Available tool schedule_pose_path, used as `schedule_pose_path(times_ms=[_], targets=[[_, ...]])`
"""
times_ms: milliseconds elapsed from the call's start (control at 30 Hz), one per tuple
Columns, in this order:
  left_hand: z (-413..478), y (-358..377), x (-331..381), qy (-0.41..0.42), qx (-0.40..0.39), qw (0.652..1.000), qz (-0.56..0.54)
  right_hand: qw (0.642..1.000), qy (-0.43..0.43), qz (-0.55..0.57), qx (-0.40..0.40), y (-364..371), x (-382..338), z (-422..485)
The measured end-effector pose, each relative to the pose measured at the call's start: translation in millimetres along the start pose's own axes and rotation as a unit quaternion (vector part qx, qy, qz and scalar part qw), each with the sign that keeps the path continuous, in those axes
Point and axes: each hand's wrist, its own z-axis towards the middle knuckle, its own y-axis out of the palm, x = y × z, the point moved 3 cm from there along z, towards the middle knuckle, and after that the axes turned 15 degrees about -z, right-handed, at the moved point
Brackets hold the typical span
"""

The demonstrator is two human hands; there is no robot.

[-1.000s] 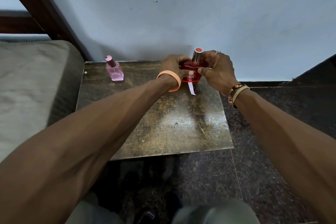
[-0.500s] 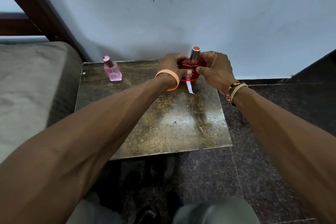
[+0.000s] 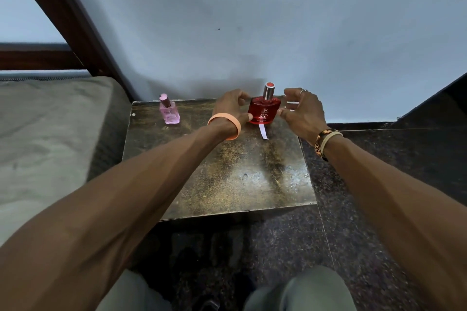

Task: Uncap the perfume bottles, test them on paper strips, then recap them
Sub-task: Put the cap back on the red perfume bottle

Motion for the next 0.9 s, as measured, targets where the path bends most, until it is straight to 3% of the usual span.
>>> schedule_pose_path(times_ms=[633,900], targets=[[-139.1,-110.1,75.7,0.091,0.036,0.995,-0.005,0.997,-0.054,-0.017,0.047,-80.5,-86.6,-149.6],[-196.8,-168.0,68.4,0.102,0.068,0.992,-0.028,0.992,-0.121,-0.035,0.011,-71.4,-135.8,-205.0]])
